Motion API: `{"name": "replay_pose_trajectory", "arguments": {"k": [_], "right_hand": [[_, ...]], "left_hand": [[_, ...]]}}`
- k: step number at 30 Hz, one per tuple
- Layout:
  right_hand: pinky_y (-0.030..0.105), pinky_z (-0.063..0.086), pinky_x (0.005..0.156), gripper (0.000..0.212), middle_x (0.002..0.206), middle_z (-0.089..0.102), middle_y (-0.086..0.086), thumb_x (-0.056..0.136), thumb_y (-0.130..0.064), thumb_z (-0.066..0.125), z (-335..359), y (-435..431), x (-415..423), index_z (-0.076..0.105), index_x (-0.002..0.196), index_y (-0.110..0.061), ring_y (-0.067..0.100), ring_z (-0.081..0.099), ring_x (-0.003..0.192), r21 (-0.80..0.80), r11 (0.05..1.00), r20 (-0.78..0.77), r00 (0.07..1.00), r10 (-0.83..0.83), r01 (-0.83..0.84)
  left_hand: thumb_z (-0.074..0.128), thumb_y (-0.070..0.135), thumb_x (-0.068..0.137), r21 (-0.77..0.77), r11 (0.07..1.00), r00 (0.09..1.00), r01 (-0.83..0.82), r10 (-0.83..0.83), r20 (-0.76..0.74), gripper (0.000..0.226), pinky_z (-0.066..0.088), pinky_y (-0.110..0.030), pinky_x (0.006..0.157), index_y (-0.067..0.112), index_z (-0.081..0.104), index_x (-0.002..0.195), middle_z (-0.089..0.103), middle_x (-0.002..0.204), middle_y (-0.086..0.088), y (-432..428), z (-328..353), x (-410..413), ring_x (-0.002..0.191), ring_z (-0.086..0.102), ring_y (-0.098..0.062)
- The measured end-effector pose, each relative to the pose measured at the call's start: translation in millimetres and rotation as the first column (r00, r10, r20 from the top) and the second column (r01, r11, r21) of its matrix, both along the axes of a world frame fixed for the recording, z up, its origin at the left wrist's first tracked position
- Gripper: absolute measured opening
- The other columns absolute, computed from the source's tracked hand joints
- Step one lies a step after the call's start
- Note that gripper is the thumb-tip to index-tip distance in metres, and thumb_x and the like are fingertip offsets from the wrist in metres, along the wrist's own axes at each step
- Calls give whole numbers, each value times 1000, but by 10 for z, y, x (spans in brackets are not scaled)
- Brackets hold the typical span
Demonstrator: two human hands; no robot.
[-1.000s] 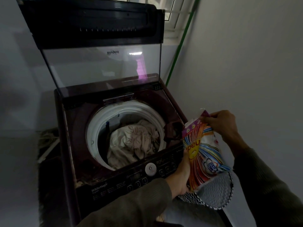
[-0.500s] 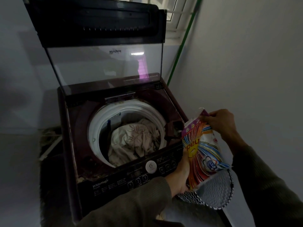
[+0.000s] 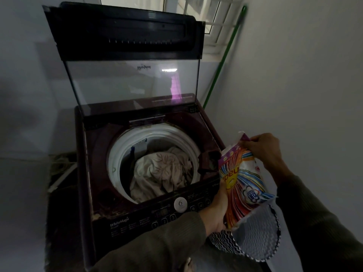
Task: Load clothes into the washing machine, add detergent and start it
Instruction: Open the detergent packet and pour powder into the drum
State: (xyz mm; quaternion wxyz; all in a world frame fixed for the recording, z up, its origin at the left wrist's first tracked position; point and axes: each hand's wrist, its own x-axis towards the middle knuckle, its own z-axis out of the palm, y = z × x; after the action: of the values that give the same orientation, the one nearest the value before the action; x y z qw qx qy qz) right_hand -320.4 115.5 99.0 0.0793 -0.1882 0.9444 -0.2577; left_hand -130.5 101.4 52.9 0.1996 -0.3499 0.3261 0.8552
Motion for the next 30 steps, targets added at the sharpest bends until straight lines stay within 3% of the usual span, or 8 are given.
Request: {"name": "replay_pose_trajectory", "arguments": {"k": [2,5,9,12,21,24,28,30], "right_hand": [[22,50,58,27,67,70,5,78,-29,78,9,-18,-8,78,92,-7,12,65,57,4,1000,3,1000,1,-1],[24,52,59,26,69,72,6,78,-29,78,7,-43,-26,78,92,-7,13,67,59,11,1000,-1,1000,10,-10],[28,56,63,27,70,71,7,78,-28,78,1,-75,-62,77,93,-5,15,68,61,31,999,13,1000,21,-22],[28,57,64,26,69,71,6,77,-28,79,1,-89,-86,77,92,-6,16,68,60,34,999,23,1000,17,-18],[25,53,59,26,68,72,6,75,-28,80,-4,-133,-163,78,90,-7,13,65,57,33,999,33,999,32,-33],[20,46,52,27,68,70,6,76,-28,80,-3,-156,-170,78,91,-6,10,62,54,39,999,32,999,33,-34],[21,47,55,27,68,69,7,77,-26,79,-1,-188,-184,77,92,-3,12,62,54,50,998,35,999,31,-32],[22,48,55,27,69,69,7,77,-26,79,2,-199,-200,77,92,-3,12,63,54,58,998,37,999,31,-33]], "left_hand": [[5,71,93,-14,1000,1000,6,-6,-7,85,49,-26,66,17,49,143,53,143,-17,-20,26,-9,124,57,-29],[4,68,95,-43,999,999,14,-16,-48,84,49,-18,39,15,51,140,55,140,-19,-28,80,-4,72,72,-14],[2,71,92,-14,1000,1000,9,-10,-10,87,48,-25,60,18,50,141,54,141,-17,-15,-12,-31,116,62,-29],[2,75,90,-1,1000,1000,12,-12,25,89,46,-28,63,20,51,141,56,139,-16,-21,-23,-39,99,63,-25],[4,72,92,25,999,1000,-26,26,13,86,54,-24,48,17,51,138,57,137,-17,-62,-34,-95,107,62,-24],[5,73,92,45,998,999,-36,36,-1,84,54,-22,43,20,57,130,67,110,-11,-53,-105,-135,82,64,-21],[8,79,87,56,998,999,-34,34,16,77,57,-31,64,27,63,101,67,91,-8,-44,-163,-186,82,65,-22],[7,76,90,54,998,999,-34,34,6,79,57,-25,54,25,63,111,67,87,-7,-62,-174,-201,77,65,-21]]}}
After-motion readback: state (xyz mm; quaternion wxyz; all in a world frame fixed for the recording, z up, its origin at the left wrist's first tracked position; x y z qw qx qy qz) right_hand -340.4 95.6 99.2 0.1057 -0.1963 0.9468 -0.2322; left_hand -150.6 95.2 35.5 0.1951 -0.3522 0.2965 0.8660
